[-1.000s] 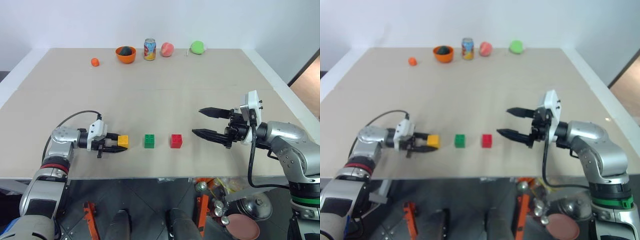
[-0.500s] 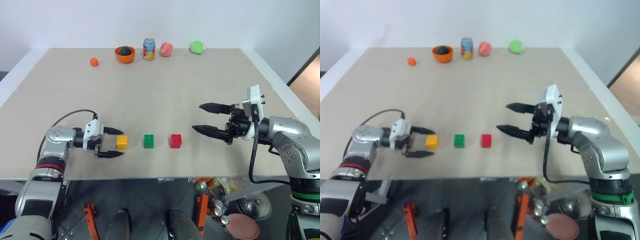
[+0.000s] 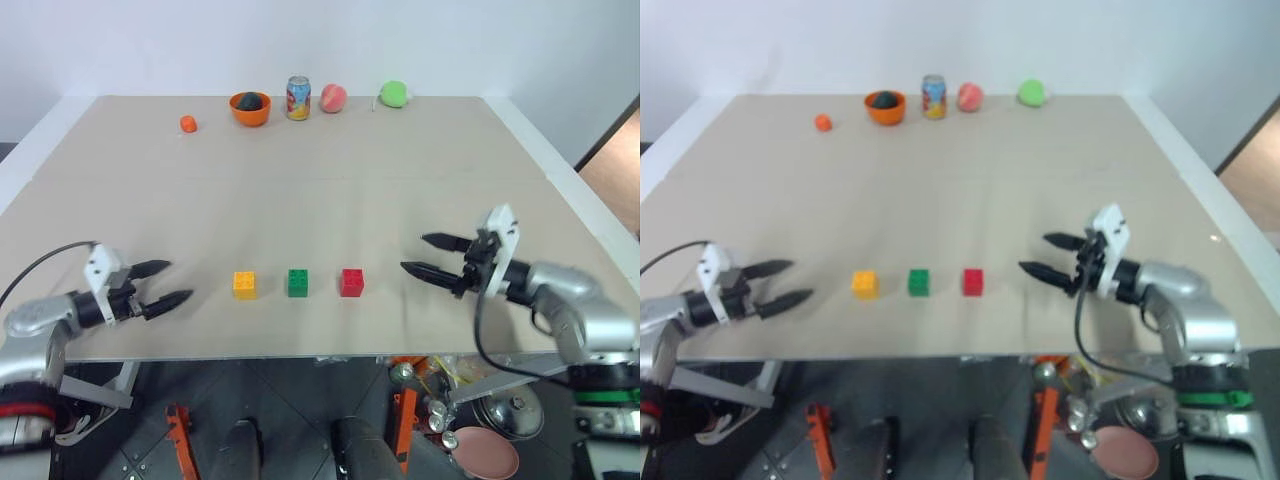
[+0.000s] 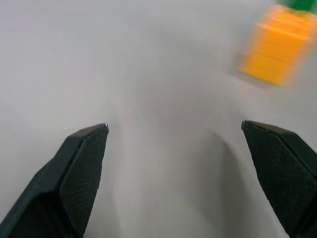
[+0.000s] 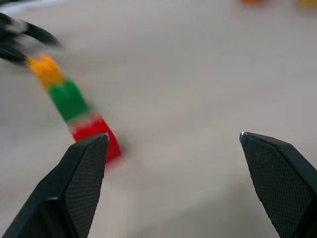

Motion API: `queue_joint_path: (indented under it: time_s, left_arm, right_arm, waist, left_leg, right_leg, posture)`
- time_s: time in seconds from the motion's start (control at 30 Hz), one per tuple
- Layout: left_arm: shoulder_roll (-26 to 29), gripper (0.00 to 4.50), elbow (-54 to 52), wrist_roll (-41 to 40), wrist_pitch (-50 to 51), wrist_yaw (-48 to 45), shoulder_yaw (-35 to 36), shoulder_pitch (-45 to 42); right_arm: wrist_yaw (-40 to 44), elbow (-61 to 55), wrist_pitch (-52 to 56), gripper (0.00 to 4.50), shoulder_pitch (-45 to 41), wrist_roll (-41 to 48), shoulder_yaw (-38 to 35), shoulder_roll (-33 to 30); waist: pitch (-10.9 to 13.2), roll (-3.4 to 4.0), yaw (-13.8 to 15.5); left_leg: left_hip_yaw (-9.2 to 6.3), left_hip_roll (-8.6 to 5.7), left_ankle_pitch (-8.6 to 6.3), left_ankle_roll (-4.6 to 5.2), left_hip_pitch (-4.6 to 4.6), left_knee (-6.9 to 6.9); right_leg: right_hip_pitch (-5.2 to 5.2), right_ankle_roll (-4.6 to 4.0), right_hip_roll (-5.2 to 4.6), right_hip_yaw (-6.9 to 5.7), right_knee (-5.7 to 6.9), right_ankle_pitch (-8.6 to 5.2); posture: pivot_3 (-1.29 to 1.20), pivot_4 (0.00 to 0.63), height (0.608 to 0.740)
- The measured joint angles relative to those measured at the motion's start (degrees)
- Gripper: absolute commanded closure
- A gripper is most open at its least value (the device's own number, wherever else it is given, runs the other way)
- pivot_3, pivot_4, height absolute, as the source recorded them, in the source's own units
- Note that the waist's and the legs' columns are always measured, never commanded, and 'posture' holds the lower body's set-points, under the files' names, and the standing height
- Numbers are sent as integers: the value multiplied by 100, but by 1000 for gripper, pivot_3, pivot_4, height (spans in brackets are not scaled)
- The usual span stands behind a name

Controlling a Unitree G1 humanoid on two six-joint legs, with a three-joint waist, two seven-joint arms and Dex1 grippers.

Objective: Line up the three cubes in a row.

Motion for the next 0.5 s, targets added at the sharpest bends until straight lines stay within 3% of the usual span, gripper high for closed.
queue_joint_path:
  time_s: [0.1, 0.2, 0.5]
  left_arm:
    - [-750, 45, -1000, -262, 709, 1618, 536, 388]
    - [-1221, 45, -1684, -420, 1093, 2620, 771, 583]
    - [-2468, 45, -2472, -519, 1411, 4674, 871, 564]
  right_arm:
    - [-670, -20, -53, 104, 76, -10, -179, 468]
    - [-1180, -44, -85, 104, 68, -3, -351, 785]
    - [-2186, -24, -235, 104, -424, -1, -517, 1579]
  waist:
    - [0, -2, 2]
    - [-1, -3, -1]
    - [-2, -5, -5]
  left_leg:
    - [1, 3, 9, 4, 10, 6]
    - [6, 2, 11, 6, 41, 7]
    - [12, -4, 11, 6, 48, 6]
  right_leg:
    - [5, -6, 7, 4, 2, 21]
    - [41, -10, 10, 12, -5, 27]
    - [50, -8, 24, 45, -13, 26]
  posture:
    - [0, 150, 740]
    - [0, 150, 740]
    - [0, 150, 740]
